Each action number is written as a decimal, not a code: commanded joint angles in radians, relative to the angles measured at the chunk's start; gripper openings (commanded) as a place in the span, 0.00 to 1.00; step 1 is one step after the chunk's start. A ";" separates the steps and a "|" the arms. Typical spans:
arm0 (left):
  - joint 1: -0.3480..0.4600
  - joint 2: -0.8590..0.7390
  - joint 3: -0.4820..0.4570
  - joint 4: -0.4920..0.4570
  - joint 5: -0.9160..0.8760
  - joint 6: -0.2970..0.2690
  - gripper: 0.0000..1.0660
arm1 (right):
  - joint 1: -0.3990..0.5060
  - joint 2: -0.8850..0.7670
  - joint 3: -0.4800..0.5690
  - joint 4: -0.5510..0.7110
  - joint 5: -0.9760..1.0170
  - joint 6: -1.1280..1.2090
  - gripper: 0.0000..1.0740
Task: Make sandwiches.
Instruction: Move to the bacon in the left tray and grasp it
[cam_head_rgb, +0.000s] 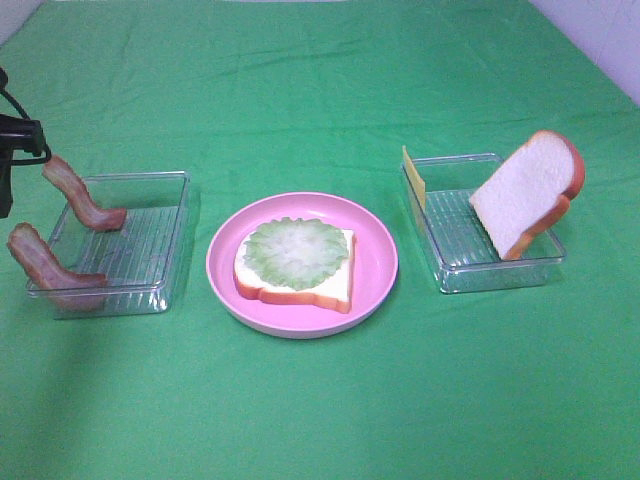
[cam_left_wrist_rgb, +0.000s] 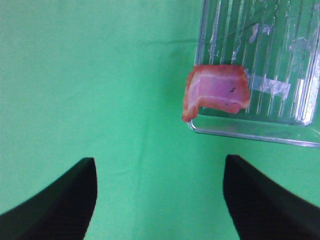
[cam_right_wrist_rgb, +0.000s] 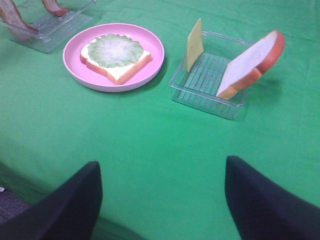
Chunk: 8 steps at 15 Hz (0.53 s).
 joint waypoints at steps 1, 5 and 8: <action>0.023 0.041 -0.003 -0.041 -0.034 0.036 0.64 | -0.003 -0.014 0.002 -0.004 -0.010 -0.010 0.62; 0.024 0.127 -0.004 -0.054 -0.090 0.047 0.63 | -0.003 -0.014 0.002 -0.004 -0.010 -0.010 0.62; 0.024 0.190 -0.004 -0.058 -0.122 0.050 0.62 | -0.003 -0.014 0.002 -0.004 -0.010 -0.010 0.62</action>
